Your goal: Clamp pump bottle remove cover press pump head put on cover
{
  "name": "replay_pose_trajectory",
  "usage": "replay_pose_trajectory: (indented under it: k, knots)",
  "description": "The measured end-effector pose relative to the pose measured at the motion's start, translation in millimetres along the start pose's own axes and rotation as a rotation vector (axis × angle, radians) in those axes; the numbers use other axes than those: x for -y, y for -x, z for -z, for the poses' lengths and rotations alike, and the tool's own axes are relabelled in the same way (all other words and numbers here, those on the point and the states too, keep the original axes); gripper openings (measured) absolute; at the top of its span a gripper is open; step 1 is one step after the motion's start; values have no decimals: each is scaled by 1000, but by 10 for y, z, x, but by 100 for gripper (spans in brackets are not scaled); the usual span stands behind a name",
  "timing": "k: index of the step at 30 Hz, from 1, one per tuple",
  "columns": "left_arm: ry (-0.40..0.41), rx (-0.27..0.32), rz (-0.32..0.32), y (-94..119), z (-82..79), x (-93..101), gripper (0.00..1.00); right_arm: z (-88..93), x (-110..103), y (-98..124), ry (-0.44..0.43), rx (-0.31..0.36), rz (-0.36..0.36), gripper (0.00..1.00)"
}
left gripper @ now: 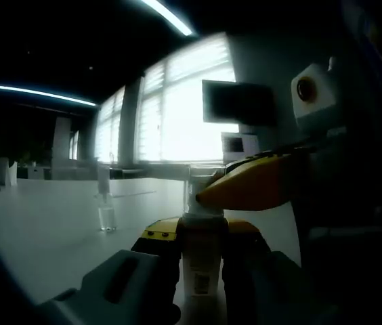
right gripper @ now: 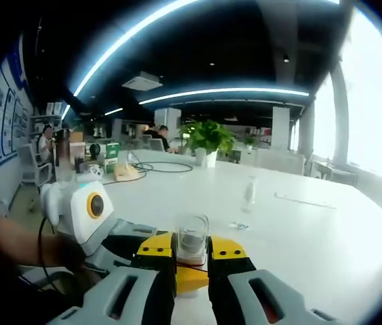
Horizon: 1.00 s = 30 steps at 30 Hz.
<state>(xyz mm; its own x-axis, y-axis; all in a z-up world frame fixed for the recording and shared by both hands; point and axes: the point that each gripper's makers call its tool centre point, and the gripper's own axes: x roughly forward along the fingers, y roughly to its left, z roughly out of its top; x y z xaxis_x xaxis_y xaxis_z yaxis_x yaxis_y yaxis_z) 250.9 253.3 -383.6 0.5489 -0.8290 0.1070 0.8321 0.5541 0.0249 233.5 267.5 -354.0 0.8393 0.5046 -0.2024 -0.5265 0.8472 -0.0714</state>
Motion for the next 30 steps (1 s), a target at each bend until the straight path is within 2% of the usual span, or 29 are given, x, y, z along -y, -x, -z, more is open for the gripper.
replay_pose_trajectory:
  k: [6,16,30]
  knots:
    - [2,0,0,0,3,-6,14,-7,-4,0,1,11,4,12]
    - [2,-1,0,0,1,0,14,2,6,2,-44,36,1,13]
    - [1,-1,2,-1,5,-1,14,6,-11,9,14,58,10,13]
